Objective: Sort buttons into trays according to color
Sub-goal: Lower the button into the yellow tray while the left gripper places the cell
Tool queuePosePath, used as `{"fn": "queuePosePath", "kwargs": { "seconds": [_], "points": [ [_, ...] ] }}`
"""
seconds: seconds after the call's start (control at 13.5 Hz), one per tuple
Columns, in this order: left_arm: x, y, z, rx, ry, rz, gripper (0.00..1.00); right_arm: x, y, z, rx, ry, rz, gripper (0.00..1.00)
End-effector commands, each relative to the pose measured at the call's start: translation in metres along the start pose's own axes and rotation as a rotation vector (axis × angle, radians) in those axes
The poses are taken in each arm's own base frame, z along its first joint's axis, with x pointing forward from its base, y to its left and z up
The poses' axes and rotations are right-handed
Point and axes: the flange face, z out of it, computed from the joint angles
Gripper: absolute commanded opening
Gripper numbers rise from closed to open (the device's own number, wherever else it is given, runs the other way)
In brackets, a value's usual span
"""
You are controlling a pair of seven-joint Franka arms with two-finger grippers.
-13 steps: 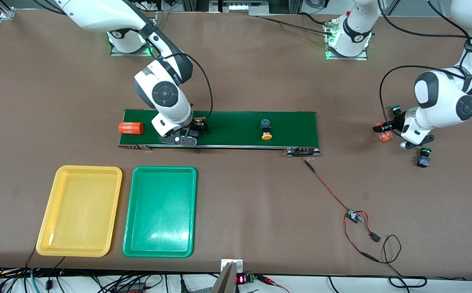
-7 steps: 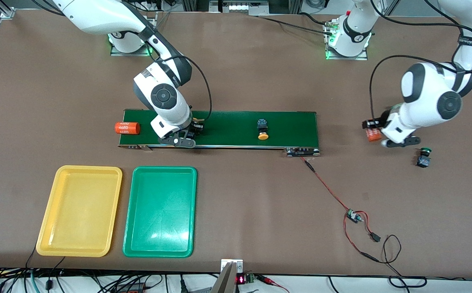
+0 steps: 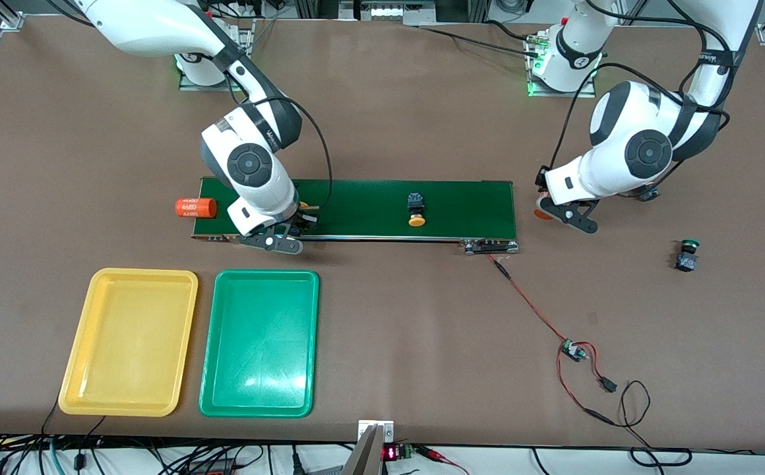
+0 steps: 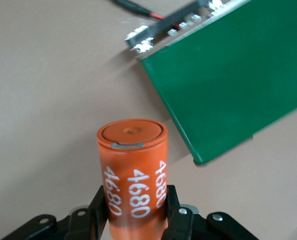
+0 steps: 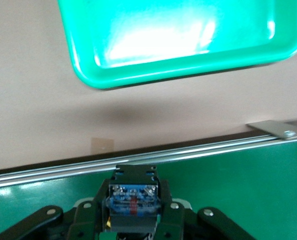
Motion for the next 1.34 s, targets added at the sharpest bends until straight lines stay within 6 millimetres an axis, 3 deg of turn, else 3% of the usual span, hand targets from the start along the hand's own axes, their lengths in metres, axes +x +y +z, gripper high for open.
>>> {"fn": "queuePosePath", "kwargs": {
  "seconds": [0.0,0.15,0.22,0.37,0.45,0.59,0.82,0.97,1.26],
  "points": [
    [0.013,-0.008,-0.011,0.009,0.045,0.241,0.00,0.030,0.051,-0.054,-0.032,0.013,-0.043,0.03],
    [0.022,-0.006,-0.005,0.008,0.066,0.385,0.00,0.053,0.109,-0.099,0.004,-0.004,-0.049,0.03],
    [0.030,0.008,-0.004,0.034,0.080,0.489,0.00,0.059,0.134,-0.117,-0.009,0.005,-0.059,0.03],
    [0.044,0.027,0.001,0.074,0.112,0.685,0.00,0.073,0.186,-0.143,-0.027,0.024,-0.122,0.03],
    [0.049,0.032,0.006,0.078,0.121,0.740,0.00,0.084,0.221,-0.148,-0.028,0.029,-0.184,0.03],
    [0.057,0.056,0.012,0.083,0.122,0.802,0.00,0.098,0.273,-0.148,-0.036,0.032,-0.232,0.03],
    [0.064,0.096,0.020,0.084,0.103,0.875,0.00,0.112,0.326,-0.139,-0.121,0.033,-0.250,0.03],
    [0.066,0.111,0.025,0.082,0.095,0.903,0.00,0.124,0.352,-0.128,-0.116,0.036,-0.237,0.03],
    [0.066,0.109,0.042,0.111,0.041,0.959,0.00,0.152,0.391,-0.067,-0.092,0.072,-0.209,0.03]
  ]
}}
